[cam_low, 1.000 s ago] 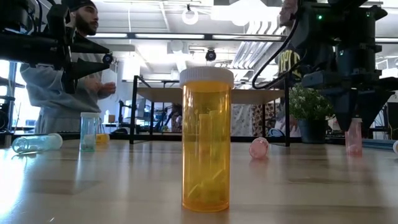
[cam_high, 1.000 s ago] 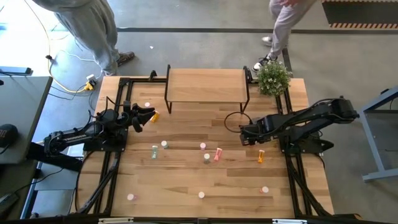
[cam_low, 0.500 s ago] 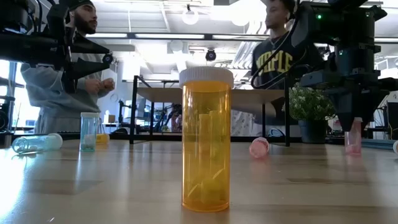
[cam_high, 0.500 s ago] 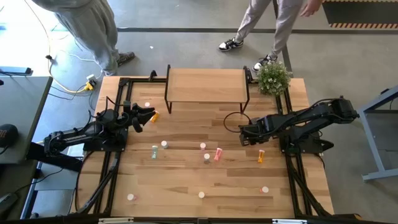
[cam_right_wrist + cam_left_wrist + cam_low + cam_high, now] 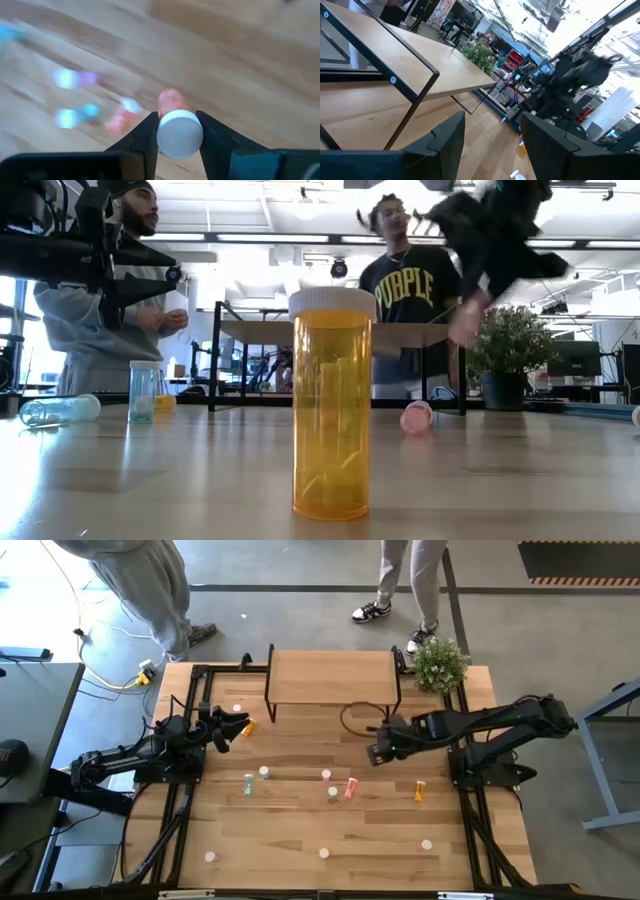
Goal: Pick and place medicine bottles onto shelf by color
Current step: Put the top right orange pill bottle on the shelf
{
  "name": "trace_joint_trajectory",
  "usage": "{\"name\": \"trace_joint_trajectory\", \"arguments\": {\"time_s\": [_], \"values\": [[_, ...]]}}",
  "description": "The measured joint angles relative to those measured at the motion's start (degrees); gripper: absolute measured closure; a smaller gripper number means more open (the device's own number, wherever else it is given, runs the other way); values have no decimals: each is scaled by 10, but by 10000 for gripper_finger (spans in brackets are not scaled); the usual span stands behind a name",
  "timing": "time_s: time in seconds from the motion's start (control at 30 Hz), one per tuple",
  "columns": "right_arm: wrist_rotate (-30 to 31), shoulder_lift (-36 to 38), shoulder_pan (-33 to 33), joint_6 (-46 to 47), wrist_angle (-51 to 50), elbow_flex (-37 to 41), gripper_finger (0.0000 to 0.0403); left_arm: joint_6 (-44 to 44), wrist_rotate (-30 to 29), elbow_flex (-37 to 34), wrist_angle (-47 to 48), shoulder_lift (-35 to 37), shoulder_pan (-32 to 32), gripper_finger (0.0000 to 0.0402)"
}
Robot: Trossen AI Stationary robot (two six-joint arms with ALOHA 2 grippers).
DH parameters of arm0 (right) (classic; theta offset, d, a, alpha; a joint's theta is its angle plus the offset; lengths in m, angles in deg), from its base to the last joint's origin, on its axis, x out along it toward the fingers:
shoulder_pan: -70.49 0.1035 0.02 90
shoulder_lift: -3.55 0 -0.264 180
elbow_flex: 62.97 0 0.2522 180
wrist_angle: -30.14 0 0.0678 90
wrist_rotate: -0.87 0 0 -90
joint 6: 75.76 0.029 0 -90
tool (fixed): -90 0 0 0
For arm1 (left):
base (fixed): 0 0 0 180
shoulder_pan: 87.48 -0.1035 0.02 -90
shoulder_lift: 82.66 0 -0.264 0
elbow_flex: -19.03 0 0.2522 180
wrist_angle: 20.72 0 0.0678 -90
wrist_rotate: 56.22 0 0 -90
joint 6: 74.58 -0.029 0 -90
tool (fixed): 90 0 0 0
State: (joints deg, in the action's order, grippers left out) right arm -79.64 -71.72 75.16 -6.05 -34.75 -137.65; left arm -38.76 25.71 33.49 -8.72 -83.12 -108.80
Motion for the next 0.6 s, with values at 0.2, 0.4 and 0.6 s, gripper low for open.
{"name": "trace_joint_trajectory", "arguments": {"time_s": [0.2, 0.4, 0.6], "values": [[56, 0, -9, -73, 0, -92, 295, 0, 0, 0, 0, 0, 0, 220], [73, 0, -70, -185, -1, -166, 295, 1, 0, 0, 0, 0, 0, 220], [41, 0, -172, -336, -5, -236, 295, 0, 1, 0, 0, 0, 0, 220]]}}
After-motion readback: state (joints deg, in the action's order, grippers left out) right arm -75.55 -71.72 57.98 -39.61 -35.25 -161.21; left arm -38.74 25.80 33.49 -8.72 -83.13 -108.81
